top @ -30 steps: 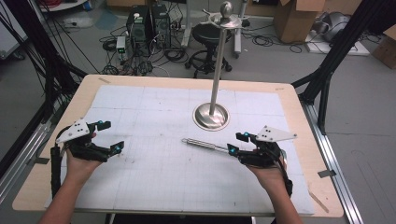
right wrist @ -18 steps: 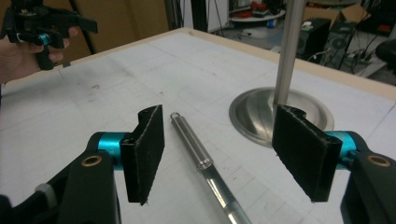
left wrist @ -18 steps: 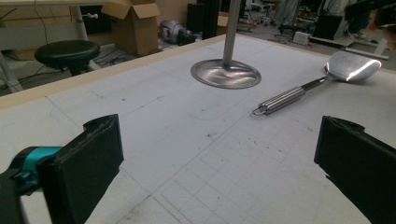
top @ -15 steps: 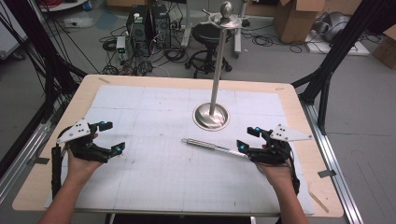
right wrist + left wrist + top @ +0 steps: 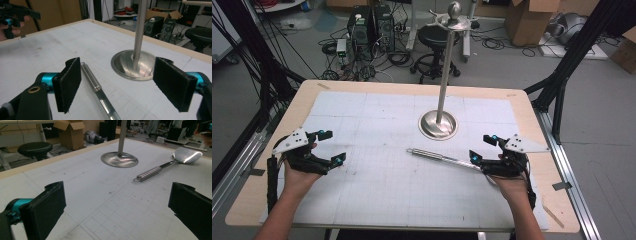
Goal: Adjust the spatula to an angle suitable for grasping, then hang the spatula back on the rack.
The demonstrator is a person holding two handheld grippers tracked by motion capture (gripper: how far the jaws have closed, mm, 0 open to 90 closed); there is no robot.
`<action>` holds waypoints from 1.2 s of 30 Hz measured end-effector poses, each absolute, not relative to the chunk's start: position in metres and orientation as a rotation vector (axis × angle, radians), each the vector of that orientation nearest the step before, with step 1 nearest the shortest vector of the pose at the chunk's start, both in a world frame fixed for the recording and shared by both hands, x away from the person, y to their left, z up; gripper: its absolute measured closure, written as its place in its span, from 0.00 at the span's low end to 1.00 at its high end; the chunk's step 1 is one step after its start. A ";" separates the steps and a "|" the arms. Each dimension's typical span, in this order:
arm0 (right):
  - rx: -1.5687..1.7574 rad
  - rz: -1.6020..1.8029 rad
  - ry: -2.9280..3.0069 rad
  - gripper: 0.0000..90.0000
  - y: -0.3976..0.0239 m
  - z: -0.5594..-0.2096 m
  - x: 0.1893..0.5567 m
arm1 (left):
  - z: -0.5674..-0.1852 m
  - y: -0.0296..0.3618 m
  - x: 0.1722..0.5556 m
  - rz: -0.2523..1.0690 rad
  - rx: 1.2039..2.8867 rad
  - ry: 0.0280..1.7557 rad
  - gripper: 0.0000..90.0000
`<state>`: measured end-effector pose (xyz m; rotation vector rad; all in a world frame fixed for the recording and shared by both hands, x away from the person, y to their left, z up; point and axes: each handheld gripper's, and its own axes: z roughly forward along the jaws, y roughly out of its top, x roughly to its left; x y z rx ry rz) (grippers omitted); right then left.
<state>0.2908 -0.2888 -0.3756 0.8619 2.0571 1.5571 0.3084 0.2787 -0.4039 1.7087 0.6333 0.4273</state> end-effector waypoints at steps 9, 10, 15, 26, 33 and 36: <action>0.864 1.551 2.079 0.21 -0.287 -0.378 0.294 | -0.404 0.279 0.309 0.429 1.713 0.633 0.02; 0.866 1.552 2.077 0.21 -0.288 -0.378 0.294 | -0.405 0.279 0.310 0.426 1.709 0.633 0.02; 0.892 1.543 2.071 0.21 -0.289 -0.378 0.294 | -0.408 0.280 0.315 0.422 1.716 0.641 0.02; 0.867 1.466 2.137 0.19 -0.280 -0.379 0.297 | -0.404 0.279 0.308 0.428 1.720 0.639 0.02; 0.842 1.308 2.276 0.19 -0.261 -0.386 0.310 | -0.407 0.280 0.312 0.425 1.734 0.640 0.02; 0.819 1.269 2.326 0.19 -0.251 -0.387 0.315 | -0.406 0.282 0.312 0.429 1.722 0.641 0.02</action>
